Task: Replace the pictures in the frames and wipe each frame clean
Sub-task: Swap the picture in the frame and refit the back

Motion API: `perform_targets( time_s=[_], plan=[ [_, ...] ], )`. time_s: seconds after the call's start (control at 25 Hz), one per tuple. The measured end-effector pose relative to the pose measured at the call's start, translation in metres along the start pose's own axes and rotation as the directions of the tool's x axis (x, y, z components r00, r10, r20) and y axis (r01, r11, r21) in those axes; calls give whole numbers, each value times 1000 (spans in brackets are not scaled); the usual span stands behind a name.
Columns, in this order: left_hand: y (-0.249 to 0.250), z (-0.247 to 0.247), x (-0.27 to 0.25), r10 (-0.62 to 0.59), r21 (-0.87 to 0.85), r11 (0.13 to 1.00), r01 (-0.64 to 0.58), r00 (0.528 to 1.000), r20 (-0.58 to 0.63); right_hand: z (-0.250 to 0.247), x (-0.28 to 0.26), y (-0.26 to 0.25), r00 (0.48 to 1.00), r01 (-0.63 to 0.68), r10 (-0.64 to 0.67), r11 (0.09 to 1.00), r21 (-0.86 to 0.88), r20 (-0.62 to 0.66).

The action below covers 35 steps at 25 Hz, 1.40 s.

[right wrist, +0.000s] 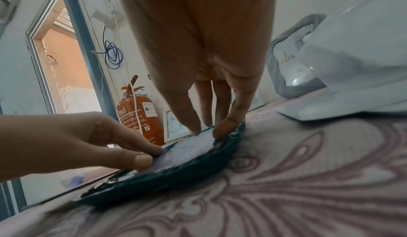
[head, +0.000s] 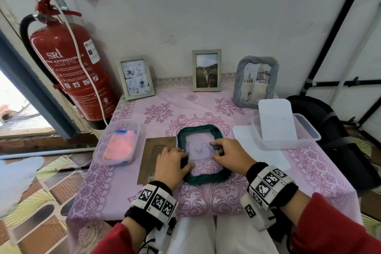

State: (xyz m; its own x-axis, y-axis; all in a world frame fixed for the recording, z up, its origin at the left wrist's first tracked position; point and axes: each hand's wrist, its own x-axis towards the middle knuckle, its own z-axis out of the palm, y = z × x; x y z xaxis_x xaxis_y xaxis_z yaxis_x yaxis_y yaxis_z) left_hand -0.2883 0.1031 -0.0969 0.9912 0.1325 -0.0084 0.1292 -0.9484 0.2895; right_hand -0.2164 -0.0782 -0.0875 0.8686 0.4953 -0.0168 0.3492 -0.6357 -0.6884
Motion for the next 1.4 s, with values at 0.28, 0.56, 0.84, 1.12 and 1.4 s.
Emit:
perform_targets(
  time_s=[0.28, 0.56, 0.84, 1.12, 1.4],
  plan=[
    [1, -5, -1, 67, 80, 994, -73, 995, 76, -6, -1, 8, 998, -9, 7, 1000, 19, 66],
    [-5, -5, -10, 104, -57, 993, -105, 995, -9, -12, -4, 12, 998, -38, 46, 972, 232, -32],
    [-4, -1, -17, 151, -173, 971, -166, 984, -97, -11, -6, 5, 986, -132, 168, 836, 533, -19],
    [-3, 3, -17, 111, -254, 959, -127, 991, -78, -7, -5, 5, 986, -100, 143, 919, 382, -87],
    [6, 4, -8, 4, -283, 959, -28, 996, -84, -7, -12, 9, 983, -122, 141, 979, 162, -116]
  ],
)
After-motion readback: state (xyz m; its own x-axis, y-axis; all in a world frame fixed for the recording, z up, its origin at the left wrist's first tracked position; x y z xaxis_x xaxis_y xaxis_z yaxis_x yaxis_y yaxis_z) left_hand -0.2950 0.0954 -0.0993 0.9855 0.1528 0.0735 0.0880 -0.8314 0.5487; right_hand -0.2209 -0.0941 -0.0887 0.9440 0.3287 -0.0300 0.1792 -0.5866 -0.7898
